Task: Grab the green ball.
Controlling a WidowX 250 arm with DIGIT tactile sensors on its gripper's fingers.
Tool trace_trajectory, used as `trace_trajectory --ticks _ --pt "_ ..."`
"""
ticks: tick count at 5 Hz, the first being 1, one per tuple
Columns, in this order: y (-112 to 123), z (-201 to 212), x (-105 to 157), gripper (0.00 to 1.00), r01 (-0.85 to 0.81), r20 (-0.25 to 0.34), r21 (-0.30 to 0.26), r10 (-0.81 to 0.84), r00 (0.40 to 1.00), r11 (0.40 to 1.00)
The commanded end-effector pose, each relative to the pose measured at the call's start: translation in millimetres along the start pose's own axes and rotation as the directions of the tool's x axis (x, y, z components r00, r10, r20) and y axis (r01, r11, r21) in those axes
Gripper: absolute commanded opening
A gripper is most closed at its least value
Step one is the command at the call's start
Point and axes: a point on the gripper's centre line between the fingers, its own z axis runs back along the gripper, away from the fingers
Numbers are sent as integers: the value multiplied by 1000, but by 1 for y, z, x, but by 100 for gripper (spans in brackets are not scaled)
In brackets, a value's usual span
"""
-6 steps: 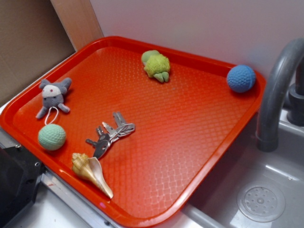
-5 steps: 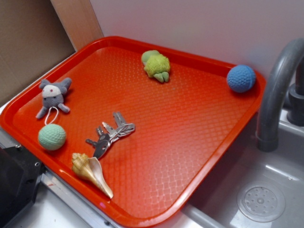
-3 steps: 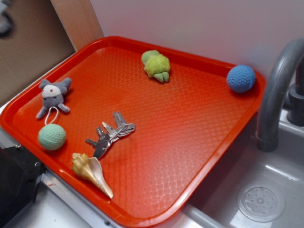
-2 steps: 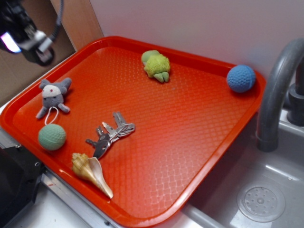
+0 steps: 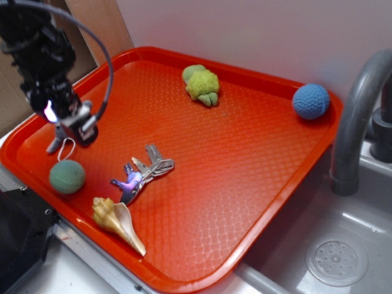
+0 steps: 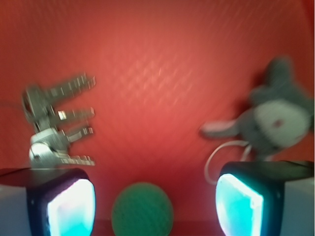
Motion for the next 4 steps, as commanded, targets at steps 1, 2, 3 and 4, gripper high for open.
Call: trace_trajectory --ticks 1,2,3,4 --pt "-4 -35 -29 100 29 -75 35 -26 997 999" --pt "-7 -54 -36 0 18 -114 13 -17 993 1000" --pt "-15 -51 -38 0 27 -113 -23 -29 993 999" --pt "-22 -24 -35 0 61 -55 -4 -61 997 998"
